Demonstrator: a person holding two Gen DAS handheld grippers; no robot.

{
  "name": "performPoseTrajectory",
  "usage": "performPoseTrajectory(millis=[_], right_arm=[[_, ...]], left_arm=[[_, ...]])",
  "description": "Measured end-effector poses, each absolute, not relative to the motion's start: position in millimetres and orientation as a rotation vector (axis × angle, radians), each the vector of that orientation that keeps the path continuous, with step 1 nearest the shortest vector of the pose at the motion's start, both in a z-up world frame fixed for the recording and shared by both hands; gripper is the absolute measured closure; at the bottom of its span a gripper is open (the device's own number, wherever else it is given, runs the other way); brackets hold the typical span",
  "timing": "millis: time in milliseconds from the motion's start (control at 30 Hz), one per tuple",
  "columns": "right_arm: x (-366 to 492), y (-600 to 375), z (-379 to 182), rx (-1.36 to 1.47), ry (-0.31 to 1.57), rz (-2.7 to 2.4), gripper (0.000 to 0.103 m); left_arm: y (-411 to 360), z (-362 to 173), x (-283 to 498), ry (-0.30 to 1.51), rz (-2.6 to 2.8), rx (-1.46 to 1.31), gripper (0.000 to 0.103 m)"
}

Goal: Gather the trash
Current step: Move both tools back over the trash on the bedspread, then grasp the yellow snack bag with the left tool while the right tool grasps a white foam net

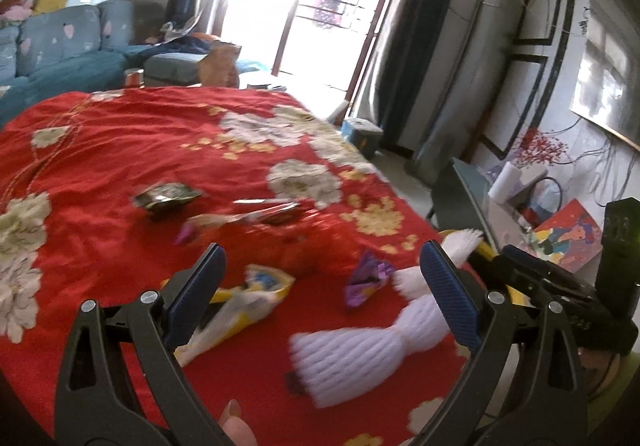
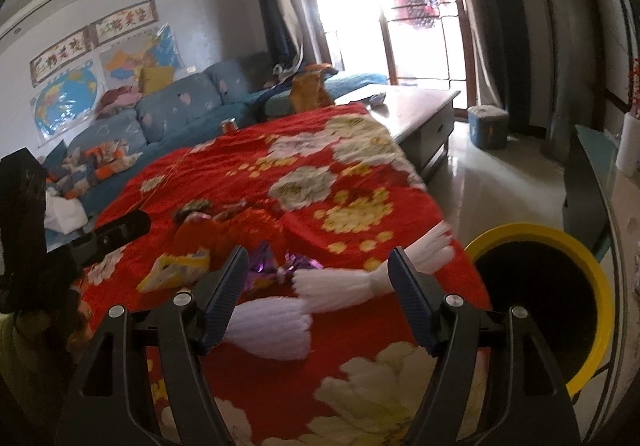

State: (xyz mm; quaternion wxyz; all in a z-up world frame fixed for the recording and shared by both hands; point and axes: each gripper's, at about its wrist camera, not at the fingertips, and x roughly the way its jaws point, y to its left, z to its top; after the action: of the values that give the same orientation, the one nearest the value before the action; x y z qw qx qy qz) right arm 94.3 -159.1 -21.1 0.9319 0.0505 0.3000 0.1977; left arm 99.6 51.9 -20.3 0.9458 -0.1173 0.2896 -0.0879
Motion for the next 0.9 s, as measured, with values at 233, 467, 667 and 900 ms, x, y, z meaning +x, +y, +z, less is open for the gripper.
performPoseTrajectory(millis=[233,467,667,900], right_arm=[[94,-143,-37,0.086,0.672,0.436,0.033],[101,-141,-54,0.107,0.739,0.446,0.033],[107,-143,-68,0.138,0.794,0.465,0.033],[107,-139,-74,0.154,0.832,0.529,0.046]], left_arm=[[85,-43,98,0.636,-0.109,-0.276,0.014],[112,-72,106,0.706,-0.086,-0.355,0.014],[129,-100,114,0.771,-0.113,-0.494,0.021],[126,-104,115,0.781,-0.149,-0.514,0.057]])
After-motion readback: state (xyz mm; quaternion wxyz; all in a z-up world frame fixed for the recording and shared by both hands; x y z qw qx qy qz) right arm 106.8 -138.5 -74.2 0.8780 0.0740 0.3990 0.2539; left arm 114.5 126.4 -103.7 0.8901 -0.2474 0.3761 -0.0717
